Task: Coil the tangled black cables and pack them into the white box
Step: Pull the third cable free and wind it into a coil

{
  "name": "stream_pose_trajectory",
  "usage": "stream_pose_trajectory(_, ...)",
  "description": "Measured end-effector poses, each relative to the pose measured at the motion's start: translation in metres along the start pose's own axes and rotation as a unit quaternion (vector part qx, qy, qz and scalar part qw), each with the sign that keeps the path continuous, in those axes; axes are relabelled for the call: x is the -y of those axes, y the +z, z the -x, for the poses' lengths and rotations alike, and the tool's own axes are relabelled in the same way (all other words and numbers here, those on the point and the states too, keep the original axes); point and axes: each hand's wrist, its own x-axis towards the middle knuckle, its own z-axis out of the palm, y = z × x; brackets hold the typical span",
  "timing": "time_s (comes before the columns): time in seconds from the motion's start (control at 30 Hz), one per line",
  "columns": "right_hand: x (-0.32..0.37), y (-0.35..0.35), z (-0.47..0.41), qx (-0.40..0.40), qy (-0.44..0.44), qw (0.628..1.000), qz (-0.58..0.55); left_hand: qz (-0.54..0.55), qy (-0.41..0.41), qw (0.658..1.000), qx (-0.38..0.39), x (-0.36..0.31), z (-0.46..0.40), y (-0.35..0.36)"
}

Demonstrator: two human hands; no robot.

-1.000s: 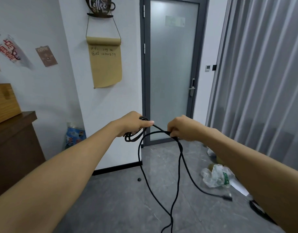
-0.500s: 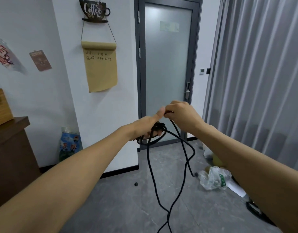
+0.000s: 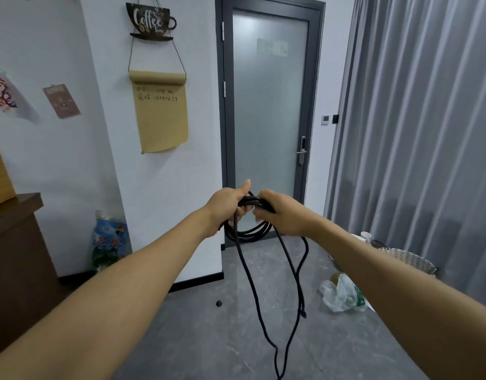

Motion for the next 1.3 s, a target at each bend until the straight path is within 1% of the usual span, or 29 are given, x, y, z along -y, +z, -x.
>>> stream_pose_trajectory(0.13,0.001,0.004,0.000,-0.010,0.028,0.999,-0.020,-0.044,0.001,0.999,-0.005,0.002,-0.003,-0.001)
stream_pose_trajectory(0.27,-0.015,-0.011,0.004,-0.034,0.093,0.995,-0.011,-0.085,-0.027,0.994,-0.063,0.015,-0.008,-0.016)
stream_pose_trajectory(0.37,-0.028,-0.022,0.007,-0.041,0.119,0.992,0.017,-0.081,-0.069,0.993,-0.055,0.023,-0.006,-0.021)
stream_pose_trajectory(0.43,-0.031,-0.023,0.008,-0.031,0.123,0.991,0.032,-0.140,-0.084,0.986,-0.044,0.024,-0.006,-0.014)
stream_pose_trajectory(0.47,-0.032,-0.023,0.008,-0.025,0.123,0.991,0.036,-0.181,-0.079,0.979,-0.050,0.022,-0.006,-0.009)
stream_pose_trajectory(0.5,-0.030,-0.022,0.009,-0.020,0.122,0.992,0.040,-0.195,-0.060,0.977,-0.066,0.019,-0.006,-0.004)
stream_pose_trajectory(0.57,-0.026,-0.021,0.009,-0.014,0.111,0.993,0.050,-0.158,0.016,0.984,-0.085,0.008,-0.005,0.008)
stream_pose_trajectory(0.6,-0.024,-0.021,0.008,-0.011,0.102,0.993,0.054,-0.146,0.058,0.985,-0.070,0.003,-0.004,0.013)
stream_pose_trajectory(0.63,-0.021,-0.022,0.007,-0.006,0.094,0.994,0.058,-0.143,0.085,0.985,-0.035,-0.002,-0.003,0.018)
stream_pose_trajectory(0.67,-0.019,-0.024,0.007,0.001,0.088,0.994,0.063,-0.140,0.093,0.986,0.006,-0.006,-0.002,0.021)
stream_pose_trajectory(0.73,-0.014,-0.029,0.005,0.013,0.076,0.995,0.070,-0.130,0.085,0.985,0.072,-0.008,-0.002,0.021)
stream_pose_trajectory(0.83,-0.007,-0.035,0.005,0.035,0.068,0.994,0.074,-0.106,0.064,0.984,0.126,-0.009,-0.004,0.016)
stream_pose_trajectory(0.93,-0.002,-0.036,0.004,0.026,0.057,0.997,0.050,0.024,0.022,0.989,0.145,-0.007,-0.001,0.019)
stream_pose_trajectory(0.97,-0.001,-0.036,0.004,0.019,0.054,0.998,0.036,0.062,0.016,0.988,0.140,-0.005,-0.001,0.021)
stream_pose_trajectory(1.03,-0.004,-0.036,0.004,0.007,0.059,0.998,-0.019,0.103,0.015,0.986,0.128,-0.001,-0.003,0.022)
stream_pose_trajectory(1.1,-0.012,-0.033,0.006,0.005,0.070,0.989,-0.130,0.130,0.014,0.986,0.107,0.003,-0.005,0.018)
stream_pose_trajectory(1.17,-0.019,-0.028,0.009,0.011,0.079,0.956,-0.284,0.162,0.006,0.984,0.073,0.004,-0.007,0.009)
stream_pose_trajectory(1.2,-0.021,-0.025,0.009,0.011,0.081,0.937,-0.341,0.174,0.005,0.983,0.057,0.005,-0.007,0.006)
stream_pose_trajectory(1.23,-0.019,-0.022,0.009,0.008,0.081,0.923,-0.377,0.181,0.007,0.983,0.043,0.005,-0.006,0.004)
stream_pose_trajectory(1.3,-0.012,-0.018,0.005,-0.006,0.080,0.906,-0.415,0.180,0.014,0.983,0.013,0.005,-0.005,0.006)
